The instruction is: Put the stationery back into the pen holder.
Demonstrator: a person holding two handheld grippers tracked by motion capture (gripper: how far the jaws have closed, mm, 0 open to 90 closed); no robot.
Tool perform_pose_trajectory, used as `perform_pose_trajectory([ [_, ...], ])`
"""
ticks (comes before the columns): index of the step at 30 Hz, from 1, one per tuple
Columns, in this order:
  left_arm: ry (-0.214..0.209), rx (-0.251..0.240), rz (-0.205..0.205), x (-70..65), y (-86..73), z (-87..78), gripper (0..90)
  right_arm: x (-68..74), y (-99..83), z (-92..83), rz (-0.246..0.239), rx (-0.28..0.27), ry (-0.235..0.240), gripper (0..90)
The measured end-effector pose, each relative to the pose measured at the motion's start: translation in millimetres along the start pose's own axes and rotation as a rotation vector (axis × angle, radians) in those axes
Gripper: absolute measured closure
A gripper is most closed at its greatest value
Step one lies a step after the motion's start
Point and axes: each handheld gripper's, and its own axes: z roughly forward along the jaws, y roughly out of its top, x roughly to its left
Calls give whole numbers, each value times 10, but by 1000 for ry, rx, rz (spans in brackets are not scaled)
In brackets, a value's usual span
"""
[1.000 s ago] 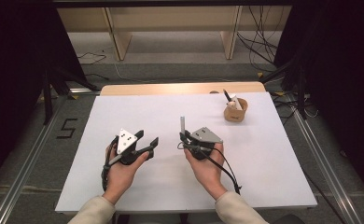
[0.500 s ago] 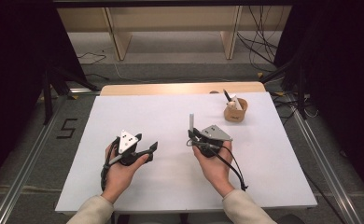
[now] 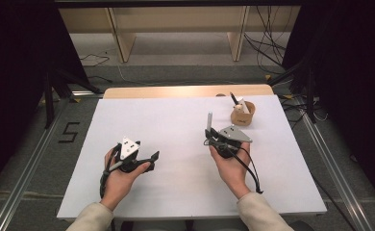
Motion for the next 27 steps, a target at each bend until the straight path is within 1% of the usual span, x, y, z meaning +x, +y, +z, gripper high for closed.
perform_pose_trajectory([
  [7,-2,6,-8,17,-27,-16,195,-82,8,-8,2,2,-13,789],
  [13,-5,19,-14,19,-40,-13,199,-196,17,-26,2,-5,-35,789],
  [17,-3,27,-9,23,-45,-8,201,-270,33,-44,4,-11,-49,789],
  [21,-6,30,-15,23,-51,-6,201,-341,51,-65,10,-16,-65,789],
  [27,-5,38,-12,27,-58,-2,202,-437,75,-93,17,-23,-83,789],
])
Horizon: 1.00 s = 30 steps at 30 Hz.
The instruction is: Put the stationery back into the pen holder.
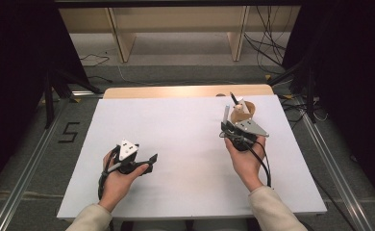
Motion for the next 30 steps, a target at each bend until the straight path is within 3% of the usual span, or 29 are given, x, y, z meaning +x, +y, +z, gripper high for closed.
perform_pose_trajectory([
  [12,1,6,-3,-1,-11,6,203,-151,24,-2,12,-2,-29,789],
  [30,-2,12,-4,-4,-20,22,204,-490,59,18,42,-2,-105,788],
])
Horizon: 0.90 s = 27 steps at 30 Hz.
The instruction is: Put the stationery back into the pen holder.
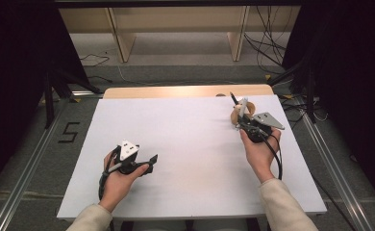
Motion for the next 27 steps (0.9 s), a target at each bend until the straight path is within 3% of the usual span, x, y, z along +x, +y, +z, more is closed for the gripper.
perform_pose_trajectory([
  [27,-2,7,-1,-2,-9,13,205,-250,115,61,21,-26,-51,788],
])
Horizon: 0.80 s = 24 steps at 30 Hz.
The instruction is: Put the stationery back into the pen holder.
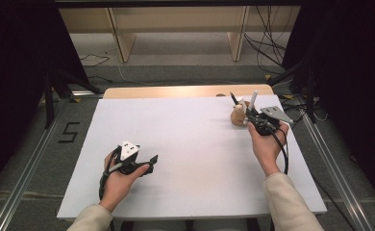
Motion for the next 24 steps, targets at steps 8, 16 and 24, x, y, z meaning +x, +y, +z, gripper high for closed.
perform_pose_trajectory([
  [8,0,-1,-1,0,0,2,206,-44,30,13,4,-8,-7,788],
  [16,0,-1,-1,-1,0,3,206,-81,64,50,0,-11,-14,788],
  [24,-1,0,-2,-2,-4,7,206,-106,104,108,-2,-20,-19,788],
])
